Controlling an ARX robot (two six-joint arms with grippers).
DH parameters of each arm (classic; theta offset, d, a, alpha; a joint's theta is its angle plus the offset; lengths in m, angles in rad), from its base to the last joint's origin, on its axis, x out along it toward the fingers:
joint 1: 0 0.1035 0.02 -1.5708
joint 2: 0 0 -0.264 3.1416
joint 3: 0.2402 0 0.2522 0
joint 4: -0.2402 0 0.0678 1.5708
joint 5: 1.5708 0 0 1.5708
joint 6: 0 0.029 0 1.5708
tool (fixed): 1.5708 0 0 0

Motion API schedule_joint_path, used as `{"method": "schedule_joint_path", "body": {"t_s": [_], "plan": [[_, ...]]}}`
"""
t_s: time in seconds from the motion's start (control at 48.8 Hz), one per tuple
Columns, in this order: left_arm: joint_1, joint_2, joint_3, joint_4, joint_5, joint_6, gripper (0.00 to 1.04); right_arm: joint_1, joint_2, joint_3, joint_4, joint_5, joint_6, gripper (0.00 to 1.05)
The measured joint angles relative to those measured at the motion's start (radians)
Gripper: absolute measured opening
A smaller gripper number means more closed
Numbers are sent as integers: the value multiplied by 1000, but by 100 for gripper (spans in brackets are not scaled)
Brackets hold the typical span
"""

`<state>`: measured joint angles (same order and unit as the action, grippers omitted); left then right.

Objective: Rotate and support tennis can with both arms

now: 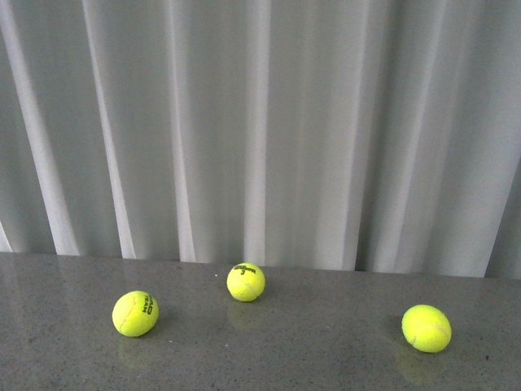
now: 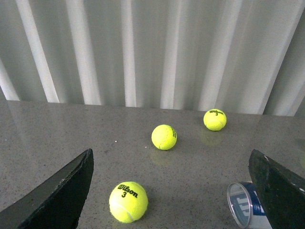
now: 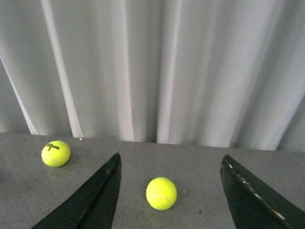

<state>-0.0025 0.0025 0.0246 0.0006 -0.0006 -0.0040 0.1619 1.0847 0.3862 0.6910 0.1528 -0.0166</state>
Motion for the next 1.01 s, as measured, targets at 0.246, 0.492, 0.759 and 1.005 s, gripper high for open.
{"method": "schedule_joint_path", "body": {"t_s": [0.246, 0.492, 0.759, 1.005], "plan": [[0, 0, 0, 0, 0, 0, 98, -57, -143, -163, 16, -55, 4, 16], [0, 0, 0, 0, 0, 0, 98, -152, -295, -264, -35, -146, 6, 3], [0, 0, 0, 0, 0, 0, 98, -160, -488, -334, -156, -151, 6, 3], [0, 0, 0, 0, 0, 0, 98, -160, -578, -382, -194, -151, 6, 3]]}}
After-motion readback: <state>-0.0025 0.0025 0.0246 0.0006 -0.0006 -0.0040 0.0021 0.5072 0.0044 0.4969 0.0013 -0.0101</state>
